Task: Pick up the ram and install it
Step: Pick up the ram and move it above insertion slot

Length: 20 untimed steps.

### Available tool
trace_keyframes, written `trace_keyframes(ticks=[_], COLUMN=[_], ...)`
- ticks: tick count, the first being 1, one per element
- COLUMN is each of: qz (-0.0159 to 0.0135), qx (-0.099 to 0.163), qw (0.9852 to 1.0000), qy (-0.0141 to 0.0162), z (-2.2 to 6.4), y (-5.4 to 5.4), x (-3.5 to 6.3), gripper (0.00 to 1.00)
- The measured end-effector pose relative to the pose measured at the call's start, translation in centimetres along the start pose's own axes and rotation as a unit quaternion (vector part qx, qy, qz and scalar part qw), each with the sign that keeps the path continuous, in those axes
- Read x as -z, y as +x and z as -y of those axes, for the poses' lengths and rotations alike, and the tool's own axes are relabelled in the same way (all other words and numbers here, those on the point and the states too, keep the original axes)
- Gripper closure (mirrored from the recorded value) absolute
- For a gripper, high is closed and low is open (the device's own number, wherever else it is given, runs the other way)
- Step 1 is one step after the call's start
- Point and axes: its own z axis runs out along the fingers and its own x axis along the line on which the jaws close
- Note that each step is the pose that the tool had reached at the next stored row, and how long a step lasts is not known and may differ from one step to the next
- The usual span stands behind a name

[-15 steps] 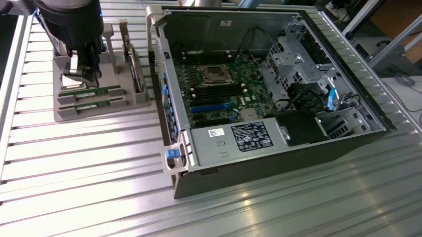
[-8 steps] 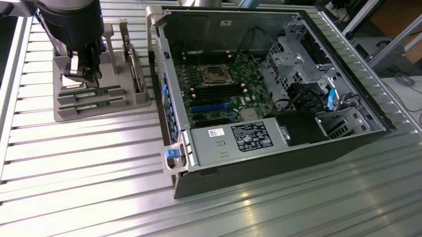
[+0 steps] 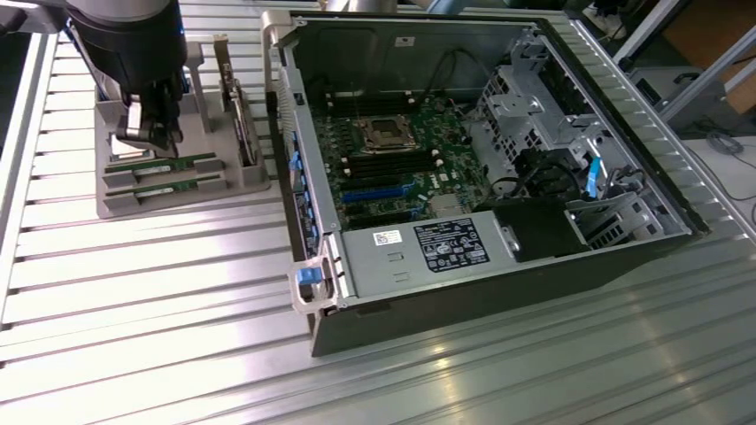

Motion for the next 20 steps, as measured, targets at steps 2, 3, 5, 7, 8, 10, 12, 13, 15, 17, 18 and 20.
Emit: trace_keyframes(ticks=[2,3,5,7,8,10,12,13,15,17,18,20], qz=[0.0000,0.0000,0.0000,0.0000,0.0000,0.0000,0.0000,0.0000,0.0000,0.0000,0.0000,0.0000], qx=[0.000,0.000,0.000,0.000,0.000,0.000,0.000,0.000,0.000,0.000,0.000,0.000], qw=[1.0000,1.0000,1.0000,1.0000,1.0000,1.0000,1.0000,1.0000,1.0000,1.0000,1.0000,1.0000], qy=[0.0000,0.0000,0.0000,0.0000,0.0000,0.0000,0.0000,0.0000,0.0000,0.0000,0.0000,0.0000], z=[0.00,0.00,0.01,0.01,0.01,0.02,0.03,0.02,0.03,0.04,0.05,0.05], y=[0.00,0.01,0.01,0.02,0.02,0.04,0.04,0.04,0.06,0.08,0.09,0.10], x=[-0.05,-0.07,-0.13,-0.21,-0.25,-0.35,-0.41,-0.43,-0.52,-0.66,-0.72,-0.81], gripper=[0.70,0.70,0.70,0.70,0.70,0.70,0.70,0.70,0.70,0.70,0.70,0.70])
